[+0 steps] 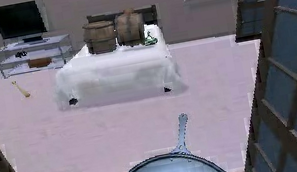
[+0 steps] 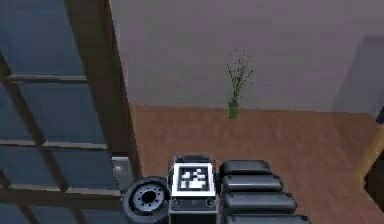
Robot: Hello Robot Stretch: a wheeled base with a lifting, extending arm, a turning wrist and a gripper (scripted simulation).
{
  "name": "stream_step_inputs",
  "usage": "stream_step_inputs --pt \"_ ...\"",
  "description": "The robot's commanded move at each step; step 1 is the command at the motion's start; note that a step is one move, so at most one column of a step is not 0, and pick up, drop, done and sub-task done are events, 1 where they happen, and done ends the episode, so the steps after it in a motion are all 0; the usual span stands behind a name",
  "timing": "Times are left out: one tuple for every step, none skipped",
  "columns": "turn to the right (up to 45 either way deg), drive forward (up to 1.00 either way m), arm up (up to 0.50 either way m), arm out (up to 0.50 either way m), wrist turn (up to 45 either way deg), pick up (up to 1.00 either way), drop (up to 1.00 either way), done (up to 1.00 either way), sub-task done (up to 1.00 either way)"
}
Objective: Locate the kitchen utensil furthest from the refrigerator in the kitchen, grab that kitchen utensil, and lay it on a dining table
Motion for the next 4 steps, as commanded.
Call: stream_step_inputs --pt "0.0 1.00 0.00 0.00 0.0 0.00 0.00 0.00 0.00" --pt "6.0 0.00 0.00 0.00 0.0 0.00 0.00 0.00 0.00" --pt "0.0 0.30 0.00 0.00 0.0 0.00 0.00 0.00 0.00" --pt "33.0 0.00 0.00 0.00 0.0 0.00 0.00 0.00 0.00"
